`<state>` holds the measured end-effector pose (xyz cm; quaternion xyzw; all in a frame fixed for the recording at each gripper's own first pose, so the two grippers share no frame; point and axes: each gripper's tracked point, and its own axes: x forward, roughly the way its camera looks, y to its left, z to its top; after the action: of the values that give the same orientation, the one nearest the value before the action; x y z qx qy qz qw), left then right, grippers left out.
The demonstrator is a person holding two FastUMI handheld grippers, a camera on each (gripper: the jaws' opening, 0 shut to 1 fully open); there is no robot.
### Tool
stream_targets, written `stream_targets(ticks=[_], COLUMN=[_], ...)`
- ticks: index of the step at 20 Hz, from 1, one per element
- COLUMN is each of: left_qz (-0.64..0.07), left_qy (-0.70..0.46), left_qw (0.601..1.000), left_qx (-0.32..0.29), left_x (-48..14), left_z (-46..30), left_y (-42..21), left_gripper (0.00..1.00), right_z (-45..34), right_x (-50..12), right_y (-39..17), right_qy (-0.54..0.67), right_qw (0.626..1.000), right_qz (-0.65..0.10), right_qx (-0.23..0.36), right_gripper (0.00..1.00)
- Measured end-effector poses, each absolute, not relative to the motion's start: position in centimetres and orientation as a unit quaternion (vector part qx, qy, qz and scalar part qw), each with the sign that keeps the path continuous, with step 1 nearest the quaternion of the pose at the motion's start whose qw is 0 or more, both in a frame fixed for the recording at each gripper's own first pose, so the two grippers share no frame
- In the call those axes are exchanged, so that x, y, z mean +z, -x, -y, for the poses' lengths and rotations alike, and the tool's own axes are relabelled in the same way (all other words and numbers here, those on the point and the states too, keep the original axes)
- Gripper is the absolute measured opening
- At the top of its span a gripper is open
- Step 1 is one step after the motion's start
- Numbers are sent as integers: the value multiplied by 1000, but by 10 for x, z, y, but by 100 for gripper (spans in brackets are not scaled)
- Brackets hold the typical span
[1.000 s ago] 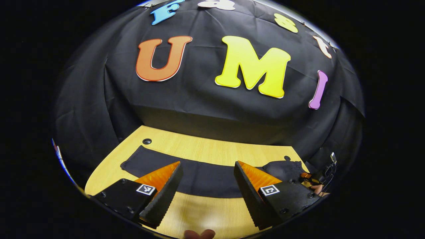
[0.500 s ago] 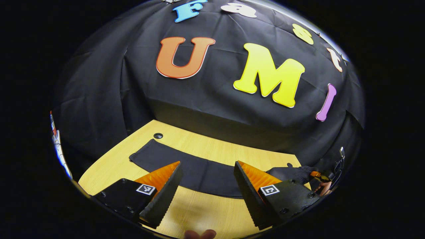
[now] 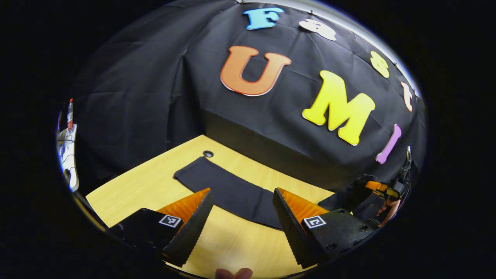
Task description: Grasp the waist and the cuffs of the jeans and fold them to make the two legs overlap; first hold the waist and fold one-third of the jeans toward the cuffs, then hold the cuffs and fold the remaining one-third in the same direction to finish folding.
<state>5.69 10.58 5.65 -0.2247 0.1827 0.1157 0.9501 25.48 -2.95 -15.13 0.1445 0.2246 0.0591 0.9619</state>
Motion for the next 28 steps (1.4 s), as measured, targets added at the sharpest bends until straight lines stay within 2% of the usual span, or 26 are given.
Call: stream_targets(ticks=[4,9,13,18,20,22,23,24,25,28], left_qz=[-182,-195,-202,-208,-211,-215,-216,-216,-215,-206], left_qy=[208,234,227,234,233,235,239,246,258,305], left_qw=[949,932,928,925,926,926,926,925,923,914], left_qx=[153,196,215,214,207,201,199,194,188,170], left_x=[53,40,32,25,24,21,19,18,16,5], left_z=[-160,-200,-219,-227,-226,-227,-228,-229,-228,-232], left_y=[-22,15,36,35,30,20,14,6,-3,-42], left_gripper=[99,98,99,100,100,99,99,99,99,99], right_z=[-92,-203,-242,-251,-253,-250,-247,-242,-235,-207], right_x=[-171,-277,-346,-362,-353,-329,-314,-297,-279,-219], right_y=[-245,-248,-249,-245,-237,-230,-227,-223,-218,-200], right_qy=[-132,-44,15,17,10,10,2,-2,-4,-3], right_qw=[951,940,927,911,909,910,912,913,914,921], right_qz=[-247,-299,-336,-362,-360,-348,-339,-332,-325,-292], right_qx=[130,160,168,196,211,223,231,238,242,258], right_gripper=[5,5,5,5,24,35,49,55,69,83])
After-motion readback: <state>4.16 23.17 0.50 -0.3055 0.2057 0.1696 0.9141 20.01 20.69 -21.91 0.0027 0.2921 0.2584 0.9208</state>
